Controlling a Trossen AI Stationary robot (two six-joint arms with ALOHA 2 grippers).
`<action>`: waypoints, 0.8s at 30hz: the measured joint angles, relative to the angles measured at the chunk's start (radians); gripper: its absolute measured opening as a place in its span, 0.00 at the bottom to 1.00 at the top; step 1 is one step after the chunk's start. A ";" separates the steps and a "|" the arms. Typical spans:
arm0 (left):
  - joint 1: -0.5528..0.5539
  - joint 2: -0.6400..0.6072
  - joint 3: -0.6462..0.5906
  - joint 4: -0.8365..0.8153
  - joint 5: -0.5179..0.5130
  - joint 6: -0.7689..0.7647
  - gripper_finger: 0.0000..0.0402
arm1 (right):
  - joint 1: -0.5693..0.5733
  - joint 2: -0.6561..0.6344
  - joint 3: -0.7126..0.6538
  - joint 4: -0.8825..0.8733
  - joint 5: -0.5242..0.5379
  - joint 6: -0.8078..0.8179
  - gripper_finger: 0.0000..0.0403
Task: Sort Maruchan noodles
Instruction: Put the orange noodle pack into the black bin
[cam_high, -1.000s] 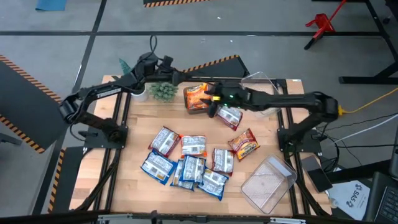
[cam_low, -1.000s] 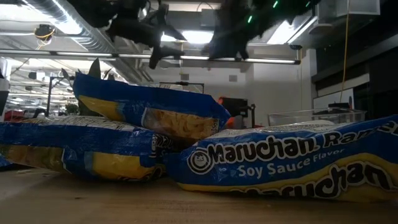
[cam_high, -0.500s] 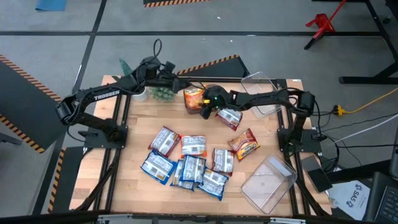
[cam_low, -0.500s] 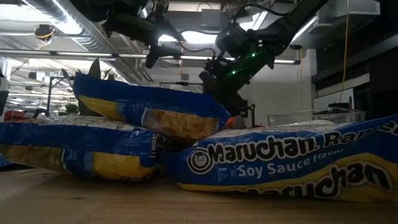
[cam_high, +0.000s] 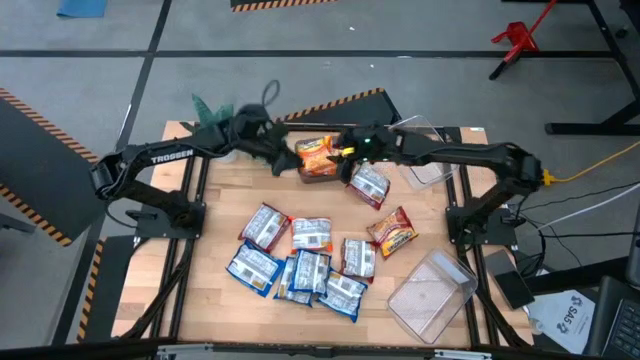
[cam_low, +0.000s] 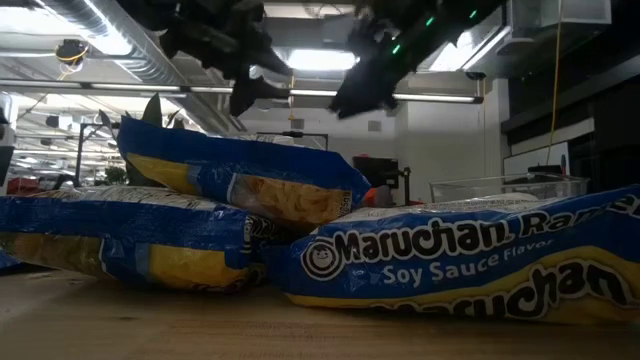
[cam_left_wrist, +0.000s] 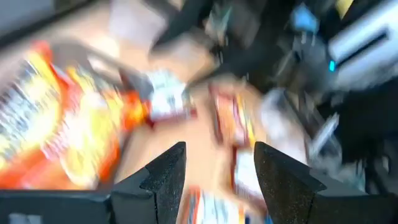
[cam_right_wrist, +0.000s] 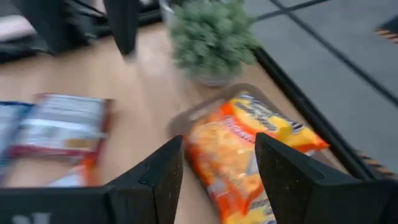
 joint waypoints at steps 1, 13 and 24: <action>-0.023 0.001 0.000 -0.037 -0.002 0.024 0.46 | 0.001 -0.025 0.001 -0.018 -0.032 0.012 0.46; -0.274 0.071 -0.001 -0.150 -0.194 -0.011 0.46 | 0.228 -0.124 -0.103 -0.288 -0.156 0.417 0.46; -0.397 0.030 -0.001 -0.163 -0.181 -0.056 0.46 | 0.320 -0.119 -0.513 0.396 -0.030 0.882 0.72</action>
